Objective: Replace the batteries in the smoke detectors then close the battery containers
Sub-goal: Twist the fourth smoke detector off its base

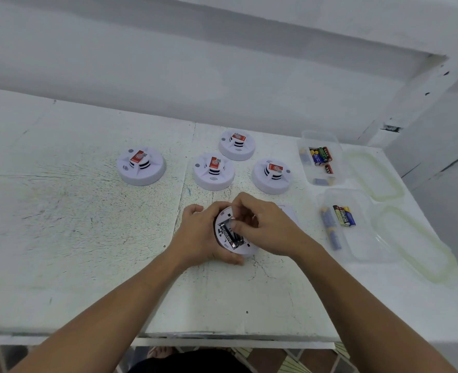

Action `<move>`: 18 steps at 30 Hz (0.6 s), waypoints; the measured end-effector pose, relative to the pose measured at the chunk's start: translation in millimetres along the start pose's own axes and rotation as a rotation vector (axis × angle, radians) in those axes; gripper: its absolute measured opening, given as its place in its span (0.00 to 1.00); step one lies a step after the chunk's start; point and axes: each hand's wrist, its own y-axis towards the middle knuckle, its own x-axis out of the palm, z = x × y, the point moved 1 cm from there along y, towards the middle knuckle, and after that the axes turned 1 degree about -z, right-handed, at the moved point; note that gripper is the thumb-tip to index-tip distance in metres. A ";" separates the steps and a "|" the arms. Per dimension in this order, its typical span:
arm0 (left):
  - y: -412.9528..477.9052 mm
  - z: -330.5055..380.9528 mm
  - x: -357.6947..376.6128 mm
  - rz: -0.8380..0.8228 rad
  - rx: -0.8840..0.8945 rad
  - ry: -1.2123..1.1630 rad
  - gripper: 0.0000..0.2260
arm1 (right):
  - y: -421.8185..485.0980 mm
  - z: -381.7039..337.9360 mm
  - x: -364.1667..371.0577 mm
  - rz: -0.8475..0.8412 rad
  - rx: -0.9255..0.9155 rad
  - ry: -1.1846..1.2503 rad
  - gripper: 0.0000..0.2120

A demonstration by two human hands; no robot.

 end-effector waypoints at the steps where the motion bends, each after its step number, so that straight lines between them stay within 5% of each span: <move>1: -0.3 0.1 0.1 -0.002 -0.001 -0.006 0.46 | -4.1 0.1 0.2 0.017 0.009 0.036 0.08; 6: -0.8 1.3 -0.4 -0.001 -0.011 -0.039 0.46 | -9.6 0.9 7.9 0.150 0.057 0.166 0.10; 13: -3.1 6.6 -1.2 0.034 -0.028 -0.020 0.45 | -14.7 16.0 -31.0 0.341 0.359 1.127 0.08; 18: -3.4 6.9 -0.8 0.026 -0.031 -0.005 0.44 | -38.3 39.4 -87.2 0.561 0.389 1.165 0.09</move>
